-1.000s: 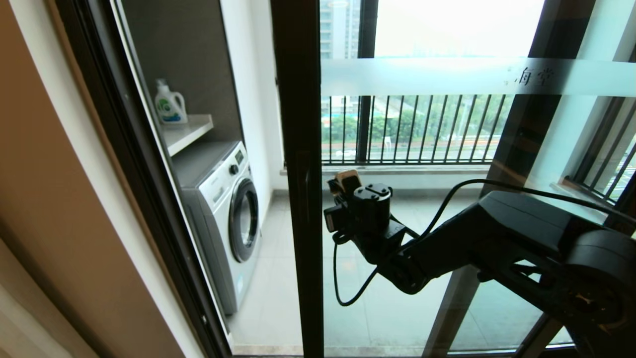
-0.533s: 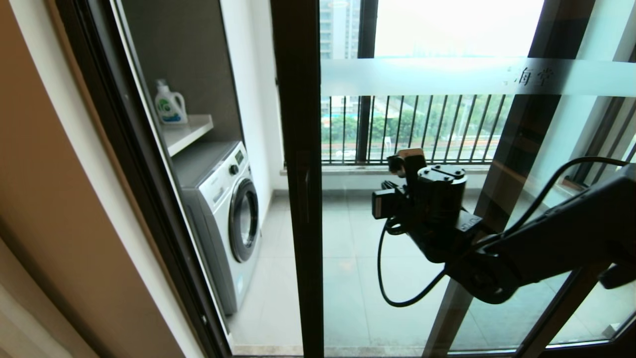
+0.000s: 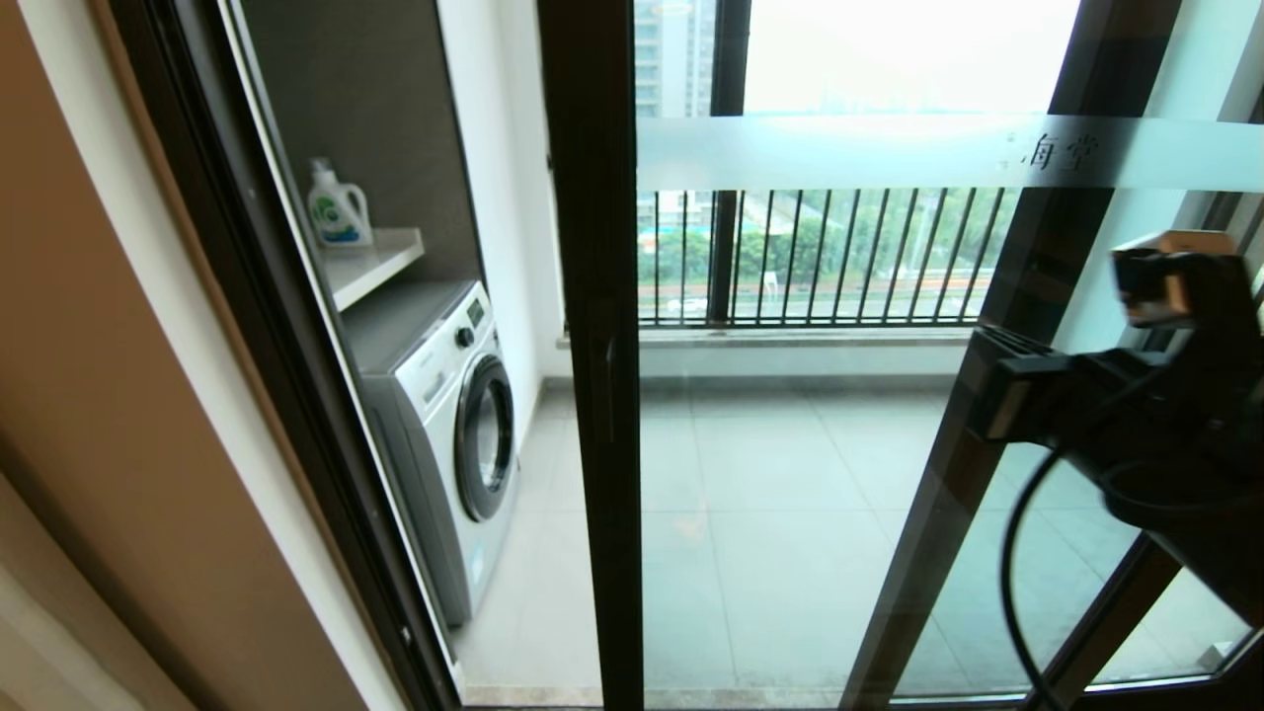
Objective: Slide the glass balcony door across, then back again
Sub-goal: Close the slid door
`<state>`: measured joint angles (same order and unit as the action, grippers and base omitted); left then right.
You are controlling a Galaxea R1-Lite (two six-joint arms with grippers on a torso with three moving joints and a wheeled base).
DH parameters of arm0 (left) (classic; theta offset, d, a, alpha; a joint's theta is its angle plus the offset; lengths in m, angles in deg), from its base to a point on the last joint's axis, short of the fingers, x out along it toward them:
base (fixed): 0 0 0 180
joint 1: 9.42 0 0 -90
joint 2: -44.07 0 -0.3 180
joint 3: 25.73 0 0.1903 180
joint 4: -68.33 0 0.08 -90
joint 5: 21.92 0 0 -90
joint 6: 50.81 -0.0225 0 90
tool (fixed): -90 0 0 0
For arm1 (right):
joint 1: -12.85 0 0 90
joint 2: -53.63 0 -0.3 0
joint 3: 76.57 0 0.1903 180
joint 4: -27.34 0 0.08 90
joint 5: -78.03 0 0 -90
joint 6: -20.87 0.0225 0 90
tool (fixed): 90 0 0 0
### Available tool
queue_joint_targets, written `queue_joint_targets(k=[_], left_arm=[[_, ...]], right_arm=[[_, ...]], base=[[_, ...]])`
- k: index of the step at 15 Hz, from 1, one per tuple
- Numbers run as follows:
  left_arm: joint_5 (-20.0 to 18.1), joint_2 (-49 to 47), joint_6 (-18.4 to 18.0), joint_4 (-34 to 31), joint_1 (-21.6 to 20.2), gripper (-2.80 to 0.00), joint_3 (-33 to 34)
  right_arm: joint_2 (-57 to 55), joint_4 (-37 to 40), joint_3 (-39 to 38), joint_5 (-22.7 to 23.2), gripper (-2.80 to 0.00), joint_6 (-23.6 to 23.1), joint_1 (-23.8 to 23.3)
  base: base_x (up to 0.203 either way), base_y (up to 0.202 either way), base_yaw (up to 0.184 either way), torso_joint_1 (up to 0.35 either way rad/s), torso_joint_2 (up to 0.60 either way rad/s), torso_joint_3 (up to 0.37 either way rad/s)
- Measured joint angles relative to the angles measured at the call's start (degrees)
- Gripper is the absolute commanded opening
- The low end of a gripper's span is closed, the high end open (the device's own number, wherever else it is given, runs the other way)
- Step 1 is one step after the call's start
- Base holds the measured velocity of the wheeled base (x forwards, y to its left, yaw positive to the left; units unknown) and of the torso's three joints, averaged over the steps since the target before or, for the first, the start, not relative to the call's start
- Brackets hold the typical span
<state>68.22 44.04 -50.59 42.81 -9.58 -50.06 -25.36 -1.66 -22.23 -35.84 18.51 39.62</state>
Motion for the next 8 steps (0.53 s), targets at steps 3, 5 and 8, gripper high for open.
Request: queue_joint_targets(k=[3,5,8], left_arm=[[0.0,0.0,0.02,0.02,0.0,-2.8,0.0],[0.0,0.0,0.02,-0.02,0.0,-2.8,0.0],[0.02,0.0,0.02,0.0,0.0,-2.8,0.0]], right_arm=[[20.23,11.89,-5.28,0.04,-2.8,-0.3,-3.36],[32.9,22.68,-6.11,0.17,-2.8,-0.45,-8.46],[48.83,38.04,-5.3,0.35,-2.8,-1.83,-18.09]], base=[[0.0,0.0,0.0,0.0,0.0,0.0],[0.0,0.0,0.0,0.0,0.0,0.0],[0.0,0.0,0.0,0.0,0.0,0.0]])
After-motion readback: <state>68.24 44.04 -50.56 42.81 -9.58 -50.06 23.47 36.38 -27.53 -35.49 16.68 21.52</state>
